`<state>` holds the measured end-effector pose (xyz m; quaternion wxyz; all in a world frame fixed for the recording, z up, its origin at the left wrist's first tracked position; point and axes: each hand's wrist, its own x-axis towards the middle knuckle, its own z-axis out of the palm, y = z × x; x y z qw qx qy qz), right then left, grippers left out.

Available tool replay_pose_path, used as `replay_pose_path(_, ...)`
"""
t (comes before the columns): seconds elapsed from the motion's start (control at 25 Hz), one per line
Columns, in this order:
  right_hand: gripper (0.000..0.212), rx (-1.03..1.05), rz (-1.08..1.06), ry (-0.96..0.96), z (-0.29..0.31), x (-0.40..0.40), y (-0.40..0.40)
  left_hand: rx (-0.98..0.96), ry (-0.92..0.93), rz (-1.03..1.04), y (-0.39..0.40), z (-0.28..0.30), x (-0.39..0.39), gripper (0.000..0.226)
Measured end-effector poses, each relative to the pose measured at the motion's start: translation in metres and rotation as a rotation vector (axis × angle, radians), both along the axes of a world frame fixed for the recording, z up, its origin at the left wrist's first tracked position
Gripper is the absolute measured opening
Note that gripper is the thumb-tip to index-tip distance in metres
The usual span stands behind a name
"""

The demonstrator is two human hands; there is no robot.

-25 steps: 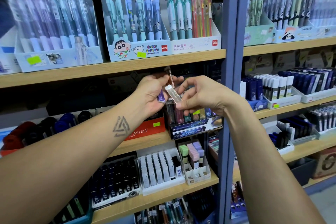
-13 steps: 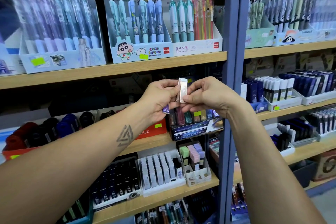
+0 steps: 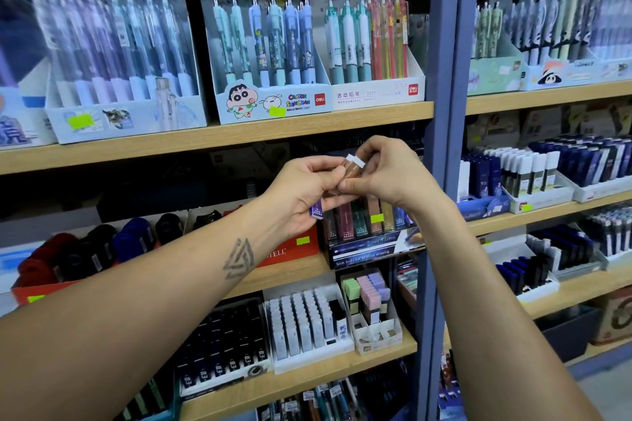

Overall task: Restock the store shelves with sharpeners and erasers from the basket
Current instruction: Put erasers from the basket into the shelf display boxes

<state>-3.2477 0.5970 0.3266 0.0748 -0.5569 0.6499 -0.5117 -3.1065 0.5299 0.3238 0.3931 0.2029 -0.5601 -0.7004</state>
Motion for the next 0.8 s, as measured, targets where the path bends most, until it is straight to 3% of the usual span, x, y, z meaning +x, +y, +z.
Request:
replay_pose_path(0.2, 0.016, -0.105, 0.138, -0.019, 0.006, -0.002, -0.002, -0.06, -0.093, 0.015, -0.015, 0.01, 0.001, 0.017)
replay_pose_path(0.32, 0.011, -0.133, 0.204, -0.18, 0.007, -0.013, -0.003, -0.094, -0.164, -0.033, -0.022, 0.016, 0.001, 0.019)
replay_pose_path(0.44, 0.012, -0.204, 0.051, -0.35, 0.0, -0.034, -0.008, -0.299, -0.347, 0.133, -0.036, 0.02, 0.002, 0.036)
replay_pose_path(0.52, 0.011, -0.153, -0.07, -0.268, -0.006, -0.05, -0.018, -0.587, -0.599, 0.234, -0.044, 0.018, 0.007, 0.046)
replay_pose_path(0.64, 0.011, -0.027, -0.089, -0.09, -0.005, -0.06, -0.031, -0.954, -0.925, 0.215, -0.048, 0.012, 0.009, 0.063)
replay_pose_path(0.8, 0.012, 0.077, -0.017, 0.055, 0.009, -0.057, -0.041, -1.11, -1.064, 0.182, -0.048, 0.01, 0.005, 0.062)
